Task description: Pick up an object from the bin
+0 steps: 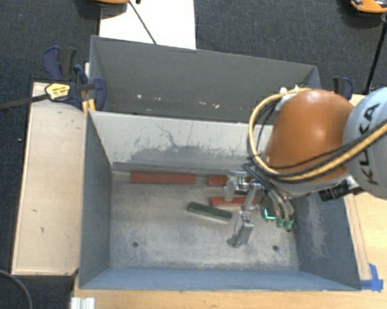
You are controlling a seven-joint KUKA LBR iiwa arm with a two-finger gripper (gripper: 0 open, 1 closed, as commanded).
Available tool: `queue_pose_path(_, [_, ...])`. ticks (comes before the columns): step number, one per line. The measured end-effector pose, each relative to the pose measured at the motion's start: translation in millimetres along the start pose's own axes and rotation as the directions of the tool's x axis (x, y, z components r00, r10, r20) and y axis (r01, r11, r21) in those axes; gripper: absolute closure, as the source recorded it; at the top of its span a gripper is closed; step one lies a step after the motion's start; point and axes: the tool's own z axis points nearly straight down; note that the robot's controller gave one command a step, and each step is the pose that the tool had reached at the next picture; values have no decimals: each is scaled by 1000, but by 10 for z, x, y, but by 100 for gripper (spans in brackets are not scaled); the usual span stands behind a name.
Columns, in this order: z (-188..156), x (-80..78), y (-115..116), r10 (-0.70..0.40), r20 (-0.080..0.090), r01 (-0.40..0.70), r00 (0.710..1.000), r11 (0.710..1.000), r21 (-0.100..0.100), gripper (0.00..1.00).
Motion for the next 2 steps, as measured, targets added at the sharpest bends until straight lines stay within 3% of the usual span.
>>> queue_pose_path(1, [-37,-17,-3,2,8,-2,1000,1000,-1,0])
queue_pose_path(2, [525,-195,-273,3,15,-3,1000,1000,-1,0])
